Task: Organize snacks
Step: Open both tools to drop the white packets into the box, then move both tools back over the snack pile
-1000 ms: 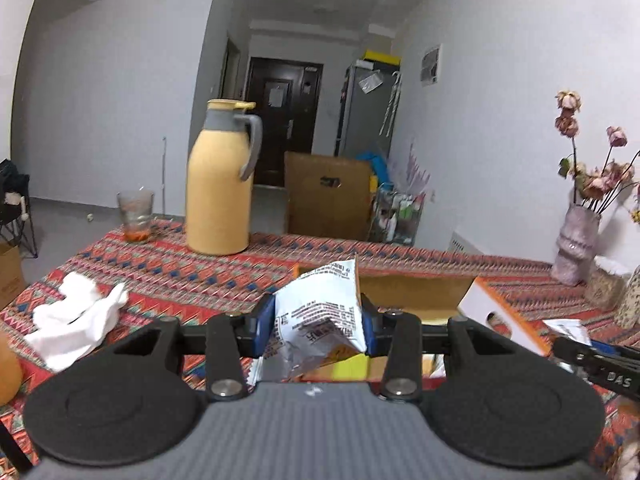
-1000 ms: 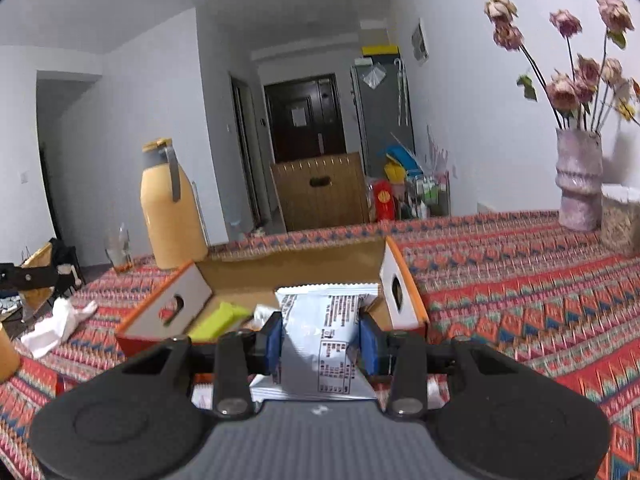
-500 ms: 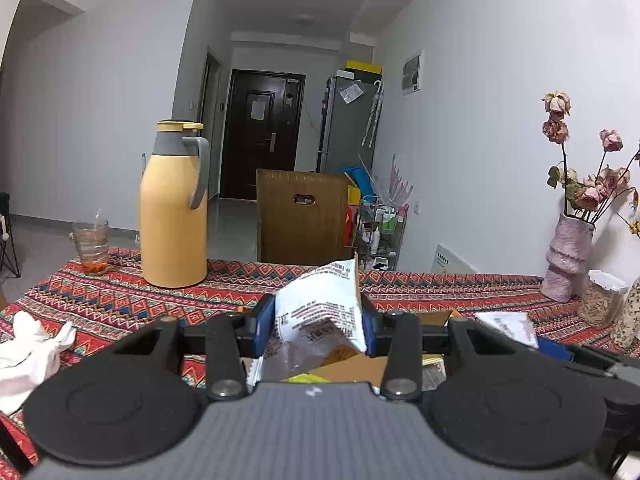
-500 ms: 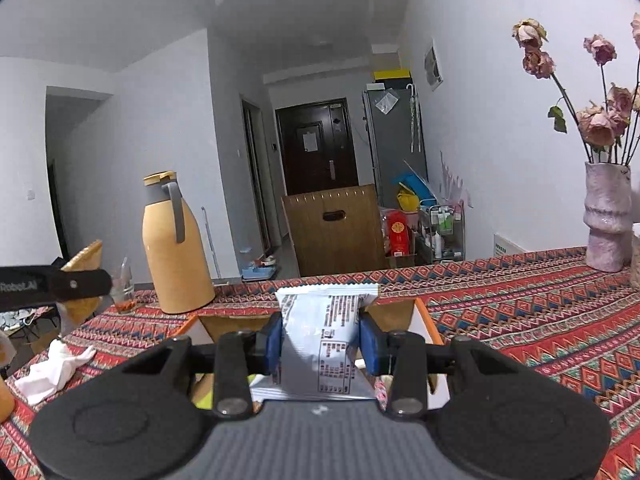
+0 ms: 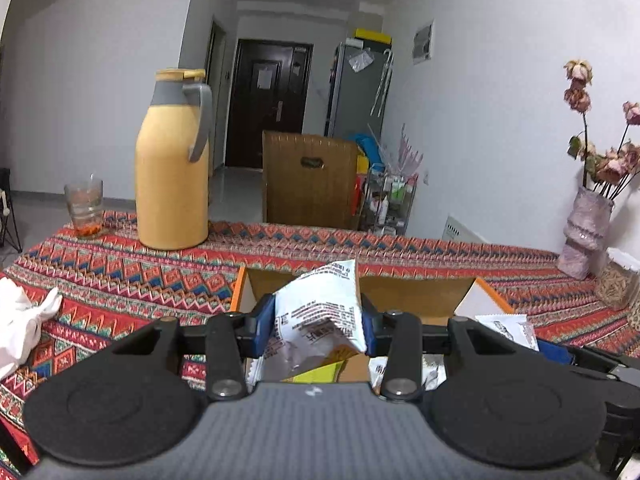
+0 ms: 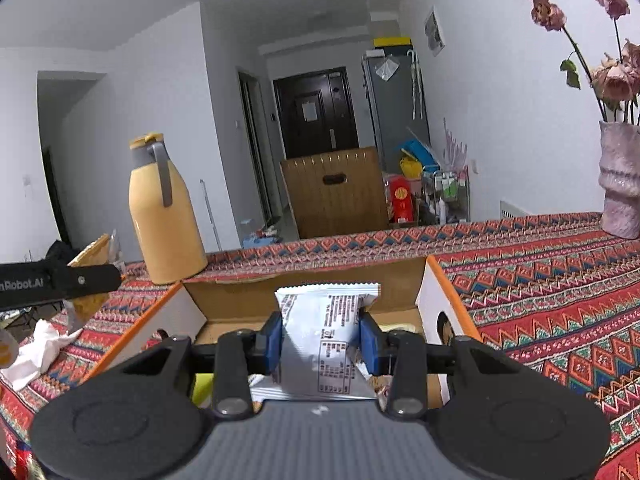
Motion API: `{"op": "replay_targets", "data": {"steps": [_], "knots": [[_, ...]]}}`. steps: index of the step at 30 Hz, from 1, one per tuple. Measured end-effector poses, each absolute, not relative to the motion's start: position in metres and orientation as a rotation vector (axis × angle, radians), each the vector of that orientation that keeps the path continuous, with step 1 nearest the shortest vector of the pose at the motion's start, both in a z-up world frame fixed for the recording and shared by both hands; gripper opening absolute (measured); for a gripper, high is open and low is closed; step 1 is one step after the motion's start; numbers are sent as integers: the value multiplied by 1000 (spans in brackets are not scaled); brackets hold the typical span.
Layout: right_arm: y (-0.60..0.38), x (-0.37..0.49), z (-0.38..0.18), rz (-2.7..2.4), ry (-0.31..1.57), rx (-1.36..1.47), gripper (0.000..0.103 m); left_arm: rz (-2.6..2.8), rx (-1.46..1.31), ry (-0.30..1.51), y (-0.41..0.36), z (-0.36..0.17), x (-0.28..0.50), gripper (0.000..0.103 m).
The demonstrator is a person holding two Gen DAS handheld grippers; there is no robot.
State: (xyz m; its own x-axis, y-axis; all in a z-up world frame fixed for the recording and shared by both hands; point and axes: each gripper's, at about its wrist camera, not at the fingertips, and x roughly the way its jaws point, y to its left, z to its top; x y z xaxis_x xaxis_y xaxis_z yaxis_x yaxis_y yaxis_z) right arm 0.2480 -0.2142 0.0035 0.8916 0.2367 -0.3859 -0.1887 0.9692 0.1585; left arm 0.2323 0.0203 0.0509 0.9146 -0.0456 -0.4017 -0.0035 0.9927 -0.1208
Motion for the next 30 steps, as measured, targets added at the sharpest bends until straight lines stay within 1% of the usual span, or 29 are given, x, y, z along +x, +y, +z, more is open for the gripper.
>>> {"op": "replay_targets", "data": {"steps": [6,8,10,11,12,13,14,15,17,19,30], "knots": [[-211,255,-3,205,447,105,38,-15,-112,447,19,45,238,43],[-211,256,-4,200,456,105,41,-18,-111,456,18,43,239,43],[-210,256,-6,197,460,106,41,-14,-111,462,17,42,238,46],[-210,257,-6,198,463,106,48,-17,-113,460,18,42,238,53],[-210,256,-6,199,463,104,54,-16,-115,455,18,42,237,64],[-210,255,-6,195,458,101,66,-10,-118,448,18,42,236,72],[-210,254,-6,189,453,98,79,1,-121,438,19,43,234,86],[-211,252,-5,185,448,97,84,9,-122,427,20,44,232,94],[-213,250,-4,180,439,103,98,13,-128,406,20,47,227,103],[-215,249,-4,175,437,112,103,9,-136,391,20,49,224,103],[-216,249,-3,166,429,121,103,15,-131,385,17,50,221,103]]}}
